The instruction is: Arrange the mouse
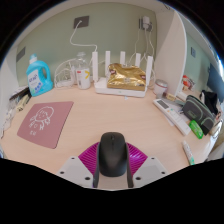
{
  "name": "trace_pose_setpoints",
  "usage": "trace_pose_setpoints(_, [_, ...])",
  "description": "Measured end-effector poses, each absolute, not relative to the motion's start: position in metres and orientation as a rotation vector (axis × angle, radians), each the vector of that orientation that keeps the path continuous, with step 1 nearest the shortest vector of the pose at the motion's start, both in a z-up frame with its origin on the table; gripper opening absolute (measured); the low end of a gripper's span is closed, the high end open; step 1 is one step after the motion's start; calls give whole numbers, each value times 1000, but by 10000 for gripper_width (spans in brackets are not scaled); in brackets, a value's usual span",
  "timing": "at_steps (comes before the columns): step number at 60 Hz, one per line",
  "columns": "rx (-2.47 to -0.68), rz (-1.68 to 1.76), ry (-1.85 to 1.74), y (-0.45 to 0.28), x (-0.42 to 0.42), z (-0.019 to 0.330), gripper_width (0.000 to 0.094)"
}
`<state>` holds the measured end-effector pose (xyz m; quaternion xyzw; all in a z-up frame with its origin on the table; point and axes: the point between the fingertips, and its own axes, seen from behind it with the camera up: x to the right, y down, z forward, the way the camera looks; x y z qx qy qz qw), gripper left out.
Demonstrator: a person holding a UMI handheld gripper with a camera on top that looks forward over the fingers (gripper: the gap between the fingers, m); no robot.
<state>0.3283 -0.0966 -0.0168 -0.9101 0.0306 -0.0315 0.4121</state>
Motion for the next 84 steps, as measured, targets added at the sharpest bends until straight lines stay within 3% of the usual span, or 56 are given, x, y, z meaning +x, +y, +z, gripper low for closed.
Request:
trace_pose_setpoints(8, [-2332,-90,109,-98,333,-13,359])
trace_pose_setpoints(13, [-2305,-120,156,-90,342,10,360])
trace_pose_setpoints(28, [-2055,-159,224,-20,319,177,361])
trace_pose_setpoints(35, [-1974,-97,150,12,249,222,360])
trace_pose_setpoints(41, [-2019,0,76,32,168,191,358])
trace_pose_setpoints(52, [-2240,70,3,34,79,47,359])
trace_pose_setpoints(61, [-2329,52,0,29,66,-5,409])
trace_pose_setpoints(69, [-2358,37,14,25,66,-8,523])
trace_pose_setpoints(74, [-2324,16,9,22,67,13,871])
trace_pose_setpoints(77, [-2311,-9,-4,17,68,27,814])
trace_pose_setpoints(84, [-2280,-67,-32,-2,70,63,850])
